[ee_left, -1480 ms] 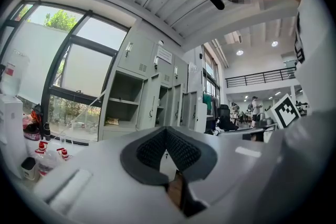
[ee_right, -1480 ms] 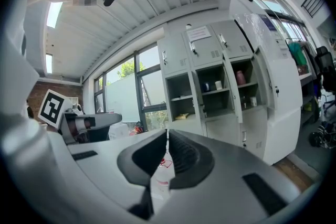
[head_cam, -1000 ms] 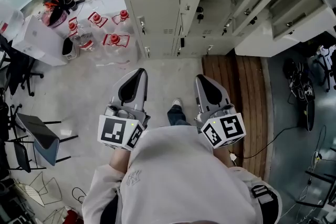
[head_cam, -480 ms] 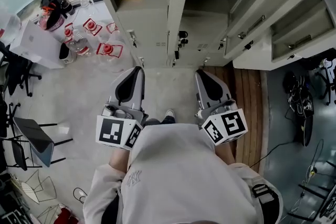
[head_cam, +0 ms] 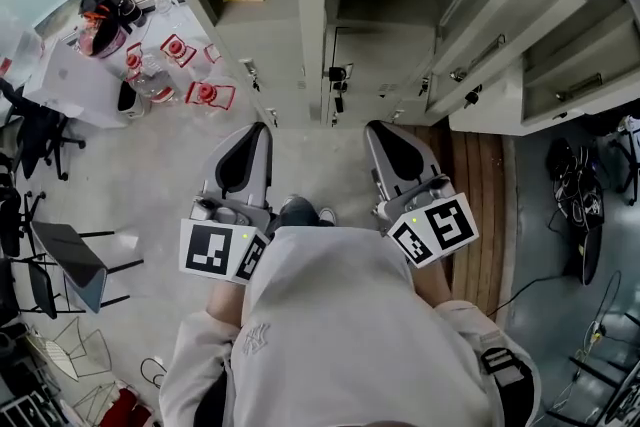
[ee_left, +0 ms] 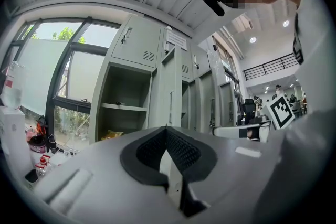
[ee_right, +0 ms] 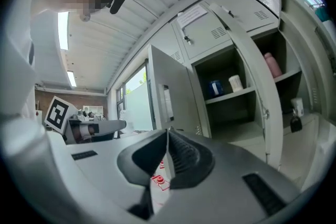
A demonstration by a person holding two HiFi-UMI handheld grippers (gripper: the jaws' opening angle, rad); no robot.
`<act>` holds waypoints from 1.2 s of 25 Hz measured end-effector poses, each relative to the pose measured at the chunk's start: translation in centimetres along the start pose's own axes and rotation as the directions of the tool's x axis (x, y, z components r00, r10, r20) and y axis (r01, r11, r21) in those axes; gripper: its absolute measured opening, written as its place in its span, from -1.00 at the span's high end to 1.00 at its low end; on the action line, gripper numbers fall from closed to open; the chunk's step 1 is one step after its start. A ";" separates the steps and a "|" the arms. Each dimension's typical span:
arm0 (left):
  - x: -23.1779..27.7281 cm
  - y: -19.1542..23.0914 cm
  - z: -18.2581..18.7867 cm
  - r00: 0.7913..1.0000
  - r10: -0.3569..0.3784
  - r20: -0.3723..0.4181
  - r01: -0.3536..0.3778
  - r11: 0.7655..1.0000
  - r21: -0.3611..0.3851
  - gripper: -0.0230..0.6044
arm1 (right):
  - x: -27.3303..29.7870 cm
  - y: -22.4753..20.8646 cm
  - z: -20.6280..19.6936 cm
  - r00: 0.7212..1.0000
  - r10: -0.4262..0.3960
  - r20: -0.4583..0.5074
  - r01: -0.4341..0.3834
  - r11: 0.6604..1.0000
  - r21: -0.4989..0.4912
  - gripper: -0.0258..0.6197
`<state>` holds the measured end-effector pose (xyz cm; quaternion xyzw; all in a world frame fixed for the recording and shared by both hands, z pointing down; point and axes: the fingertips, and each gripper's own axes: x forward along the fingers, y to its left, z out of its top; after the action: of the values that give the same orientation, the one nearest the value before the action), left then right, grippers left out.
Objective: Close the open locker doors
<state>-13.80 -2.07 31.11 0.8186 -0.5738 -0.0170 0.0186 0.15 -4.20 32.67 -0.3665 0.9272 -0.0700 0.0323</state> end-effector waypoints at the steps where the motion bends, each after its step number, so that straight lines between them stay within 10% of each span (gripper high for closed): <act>1: 0.1 0.0 0.0 1.000 0.002 -0.002 -0.002 1.000 0.001 0.90 | 0.3 0.0 0.3 1.000 0.017 0.006 -0.017 1.000 -0.004 0.88; 30: 3.6 6.9 0.3 1.000 0.012 -0.003 -0.012 1.000 -0.019 0.90 | 9.7 3.5 6.1 0.908 0.405 0.105 -0.403 0.914 -0.040 0.60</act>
<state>-19.03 -7.82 31.09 0.8148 -0.5787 -0.0212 0.0275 -8.60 -8.92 26.03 -0.1702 0.9803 -0.0334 0.0945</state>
